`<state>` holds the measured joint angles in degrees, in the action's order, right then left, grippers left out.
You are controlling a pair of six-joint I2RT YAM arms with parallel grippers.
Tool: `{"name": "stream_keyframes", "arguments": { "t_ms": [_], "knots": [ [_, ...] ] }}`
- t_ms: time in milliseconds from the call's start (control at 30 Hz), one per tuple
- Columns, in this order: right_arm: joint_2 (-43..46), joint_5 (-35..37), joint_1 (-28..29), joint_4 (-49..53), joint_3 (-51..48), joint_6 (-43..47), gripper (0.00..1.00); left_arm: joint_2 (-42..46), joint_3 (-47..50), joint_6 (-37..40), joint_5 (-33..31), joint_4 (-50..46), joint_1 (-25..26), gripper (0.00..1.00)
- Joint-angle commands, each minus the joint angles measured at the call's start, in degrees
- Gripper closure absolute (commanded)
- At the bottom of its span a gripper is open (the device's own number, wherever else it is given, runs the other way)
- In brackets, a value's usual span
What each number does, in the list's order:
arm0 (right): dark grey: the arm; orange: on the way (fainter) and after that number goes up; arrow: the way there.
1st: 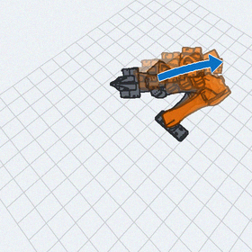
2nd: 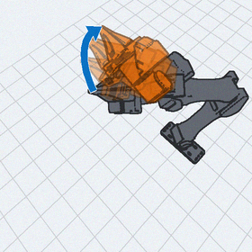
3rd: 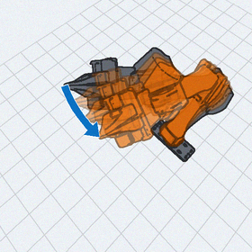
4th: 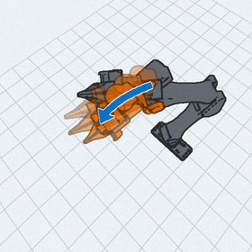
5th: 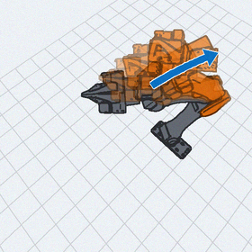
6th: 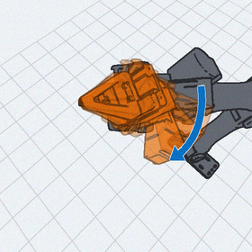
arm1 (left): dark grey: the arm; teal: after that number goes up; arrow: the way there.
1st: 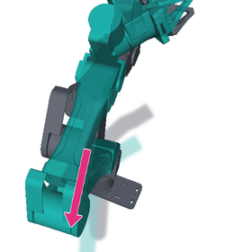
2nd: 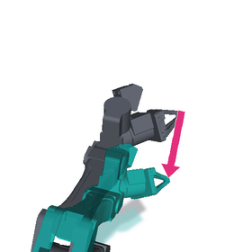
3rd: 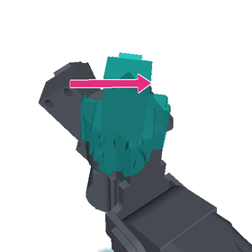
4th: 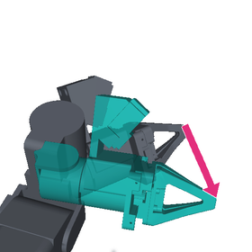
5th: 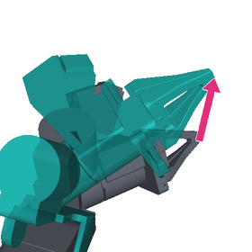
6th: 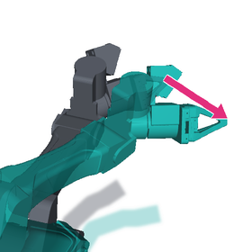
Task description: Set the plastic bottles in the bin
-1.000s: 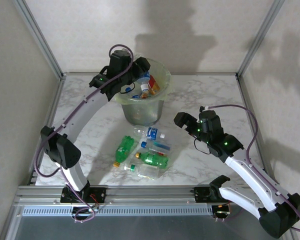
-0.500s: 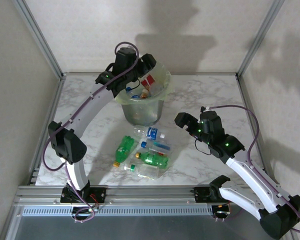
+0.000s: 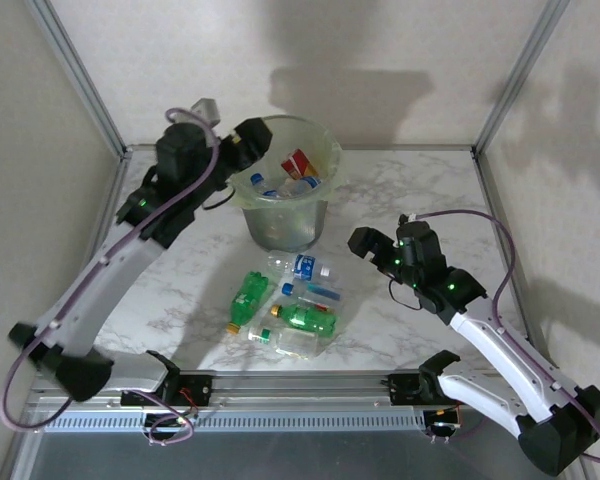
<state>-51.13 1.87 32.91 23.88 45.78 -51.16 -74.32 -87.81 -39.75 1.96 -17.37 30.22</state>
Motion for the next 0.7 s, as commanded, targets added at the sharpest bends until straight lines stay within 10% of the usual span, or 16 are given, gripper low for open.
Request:
{"name": "stream_keyframes", "arguments": {
  "t_ms": [0, 667],
  "knots": [
    [-1.2, -0.4, 0.6, 0.9, 1.3, 2.1, 0.05, 6.7, 7.0, 3.4, 3.0, 6.8, 0.4, 0.14],
    [-18.9, -5.3, 10.2, -12.1, -2.3, 15.7, 0.16, 21.6, 30.8, -2.9, 3.4, 8.2, -0.4, 0.2]
  ]
}}
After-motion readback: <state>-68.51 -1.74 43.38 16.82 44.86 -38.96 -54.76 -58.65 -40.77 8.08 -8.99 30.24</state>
